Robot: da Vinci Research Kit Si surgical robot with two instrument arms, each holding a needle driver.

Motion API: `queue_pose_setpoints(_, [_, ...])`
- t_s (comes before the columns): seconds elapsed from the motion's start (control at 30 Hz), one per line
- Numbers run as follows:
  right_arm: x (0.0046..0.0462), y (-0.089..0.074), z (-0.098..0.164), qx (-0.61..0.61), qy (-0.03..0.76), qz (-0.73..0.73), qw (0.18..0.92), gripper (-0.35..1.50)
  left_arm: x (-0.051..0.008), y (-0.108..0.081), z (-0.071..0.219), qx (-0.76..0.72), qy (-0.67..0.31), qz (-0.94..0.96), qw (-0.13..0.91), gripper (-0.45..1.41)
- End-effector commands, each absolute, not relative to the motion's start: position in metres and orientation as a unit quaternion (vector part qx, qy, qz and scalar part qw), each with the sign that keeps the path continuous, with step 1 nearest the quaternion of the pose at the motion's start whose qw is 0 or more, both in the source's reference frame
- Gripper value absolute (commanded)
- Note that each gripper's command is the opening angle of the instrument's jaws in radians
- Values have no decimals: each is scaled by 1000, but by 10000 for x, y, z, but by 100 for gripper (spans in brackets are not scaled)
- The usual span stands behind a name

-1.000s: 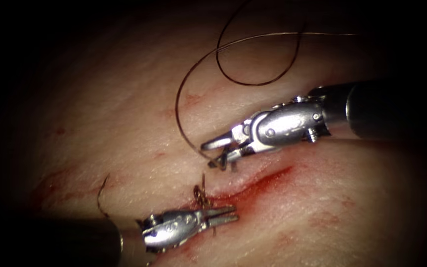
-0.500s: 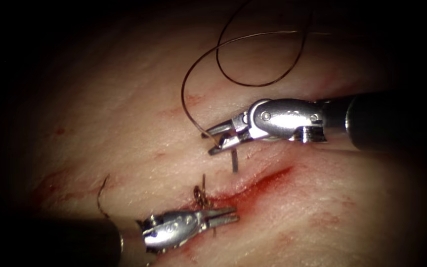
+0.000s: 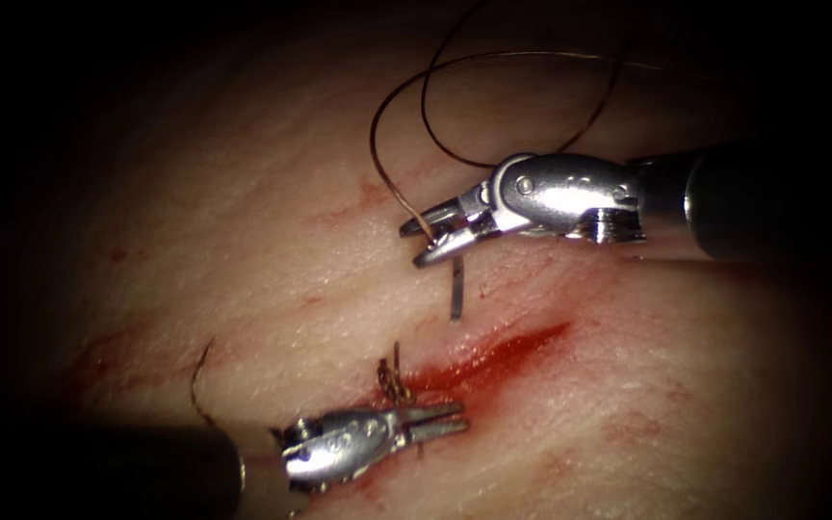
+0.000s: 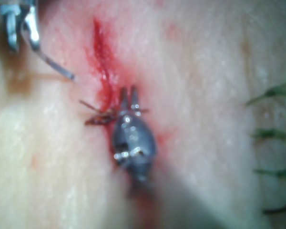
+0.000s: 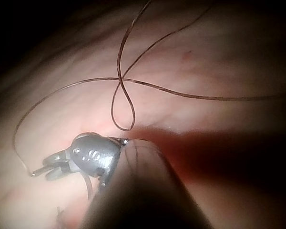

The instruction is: Wound Closure

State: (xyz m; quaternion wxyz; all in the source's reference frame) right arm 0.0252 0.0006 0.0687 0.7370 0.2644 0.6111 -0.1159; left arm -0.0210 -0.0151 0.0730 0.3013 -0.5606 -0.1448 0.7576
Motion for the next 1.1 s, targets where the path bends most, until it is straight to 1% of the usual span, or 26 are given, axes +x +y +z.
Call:
queue_pose_setpoints(0.03, [260, 3, 698, 270, 619, -126, 726, -35, -215, -157, 736, -561, -147, 757, 302, 11])
queue_pose_setpoints(0.3, [264, 8, 705, 301, 648, -179, 676, -35, -215, -157, 736, -561, -147, 757, 301, 11])
queue_pose_setpoints(0.53, [273, 23, 707, 339, 670, -174, 638, -35, -215, -157, 736, -561, -147, 757, 301, 11])
queue_pose_setpoints(0.77, [291, 35, 712, 419, 669, -104, 605, -35, -214, -157, 736, -560, -147, 758, 301, 11])
queue_pose_setpoints(1.1, [295, 29, 728, 473, 641, 8, 604, -35, -213, -157, 735, -559, -149, 759, 300, 11])
